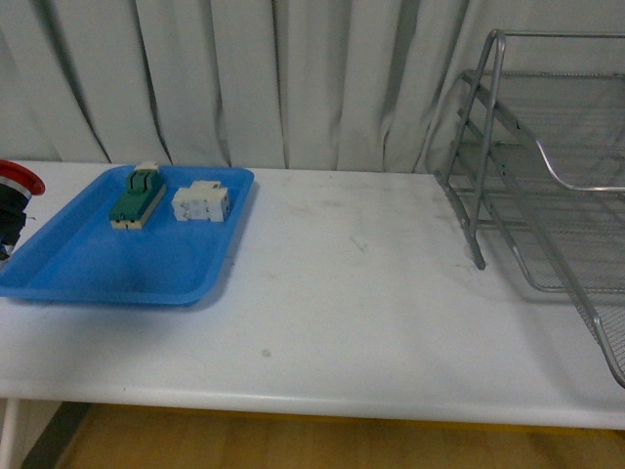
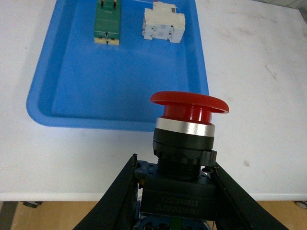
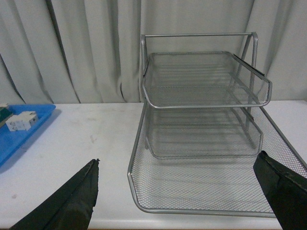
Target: Place button on rack with both arms
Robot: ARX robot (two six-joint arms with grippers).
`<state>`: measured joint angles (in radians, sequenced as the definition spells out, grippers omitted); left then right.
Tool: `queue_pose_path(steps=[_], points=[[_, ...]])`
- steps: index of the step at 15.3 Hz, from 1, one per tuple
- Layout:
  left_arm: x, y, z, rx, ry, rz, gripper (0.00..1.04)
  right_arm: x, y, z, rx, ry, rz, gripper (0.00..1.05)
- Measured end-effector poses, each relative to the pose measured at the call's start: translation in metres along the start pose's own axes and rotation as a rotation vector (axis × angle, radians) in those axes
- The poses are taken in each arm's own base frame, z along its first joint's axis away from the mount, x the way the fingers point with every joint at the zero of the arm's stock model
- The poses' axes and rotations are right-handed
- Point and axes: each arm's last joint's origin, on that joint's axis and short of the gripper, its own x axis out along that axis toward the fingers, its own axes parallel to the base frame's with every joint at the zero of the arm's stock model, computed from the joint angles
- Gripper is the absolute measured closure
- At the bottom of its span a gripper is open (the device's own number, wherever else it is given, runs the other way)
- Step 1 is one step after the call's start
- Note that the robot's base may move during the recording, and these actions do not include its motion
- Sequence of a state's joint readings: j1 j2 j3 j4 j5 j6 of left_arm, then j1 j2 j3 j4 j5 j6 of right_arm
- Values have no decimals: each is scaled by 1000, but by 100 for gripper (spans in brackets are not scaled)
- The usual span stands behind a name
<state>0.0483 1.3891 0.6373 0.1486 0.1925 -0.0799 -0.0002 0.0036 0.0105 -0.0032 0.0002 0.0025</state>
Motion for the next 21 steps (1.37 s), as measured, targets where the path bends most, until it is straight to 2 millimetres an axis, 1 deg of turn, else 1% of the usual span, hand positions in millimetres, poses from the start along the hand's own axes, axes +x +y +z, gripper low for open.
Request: queue_pose_path(steps=[2, 4, 7, 10, 13, 21], points=[[-3, -4, 0, -6, -22, -15, 68, 0, 0, 0, 0, 0, 0, 6], [4, -4, -5, -7, 5, 3, 69, 0, 0, 0, 0, 0, 0, 6], [9, -8, -6, 5, -8, -5, 69, 0, 0, 0, 0, 0, 0, 6], [11, -6, -14, 1, 11, -2, 69, 0, 0, 0, 0, 1, 0, 6], [10, 2, -17, -14, 9, 24, 69, 0, 0, 0, 0, 0, 0, 6], [12, 2, -22, -10, 17, 10, 69, 0, 0, 0, 0, 0, 0, 6]])
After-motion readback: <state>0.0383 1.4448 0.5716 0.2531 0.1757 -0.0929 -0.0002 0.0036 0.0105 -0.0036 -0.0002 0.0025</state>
